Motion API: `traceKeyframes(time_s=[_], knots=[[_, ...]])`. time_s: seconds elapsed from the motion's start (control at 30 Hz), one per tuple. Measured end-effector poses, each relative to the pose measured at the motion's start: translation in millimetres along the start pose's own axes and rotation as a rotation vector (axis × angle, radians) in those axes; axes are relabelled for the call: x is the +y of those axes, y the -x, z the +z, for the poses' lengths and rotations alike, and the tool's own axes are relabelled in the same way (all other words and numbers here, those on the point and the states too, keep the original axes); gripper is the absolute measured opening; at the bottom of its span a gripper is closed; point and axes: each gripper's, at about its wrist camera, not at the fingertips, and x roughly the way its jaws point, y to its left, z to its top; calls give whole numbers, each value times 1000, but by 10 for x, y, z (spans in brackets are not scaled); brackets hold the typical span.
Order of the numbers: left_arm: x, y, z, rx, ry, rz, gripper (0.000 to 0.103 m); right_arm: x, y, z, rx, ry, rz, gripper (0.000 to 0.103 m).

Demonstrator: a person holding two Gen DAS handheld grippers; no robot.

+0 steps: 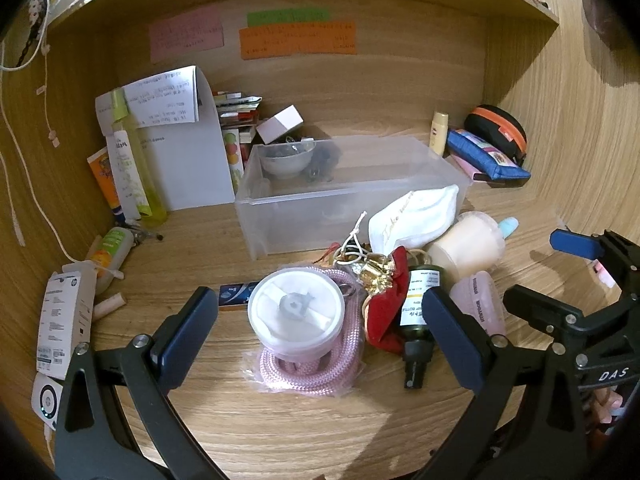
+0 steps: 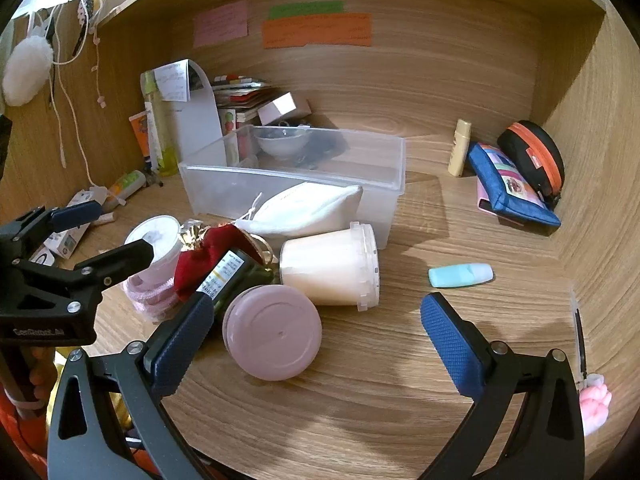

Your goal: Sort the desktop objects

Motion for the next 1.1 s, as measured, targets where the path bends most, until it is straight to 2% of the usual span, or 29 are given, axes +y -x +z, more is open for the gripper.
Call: traceKeyframes(time_s=[0.27, 0.47, 0.63, 0.83, 1.0, 1.03, 1.1], knots=[[238, 79, 15, 7, 37, -33, 103, -18, 95, 25, -41, 23, -23, 103], [524, 201, -26, -11, 36, 58, 103, -21, 192, 46, -84, 60, -48, 103], [815, 295, -192, -69, 90, 55, 103, -49, 171, 36, -53, 56, 15, 103], [1103, 33, -418, 94, 86, 63, 103, -55, 54, -56, 27, 69, 85, 103], [1285, -197, -576, 177, 102, 89, 102, -9, -79, -162, 80, 87, 94, 102], [1306, -228, -589, 182, 105, 88, 101, 4, -107, -178, 89, 92, 93, 102], [1336, -267, -597, 177, 111, 93, 87, 27, -177, -203, 111, 94, 98, 102]])
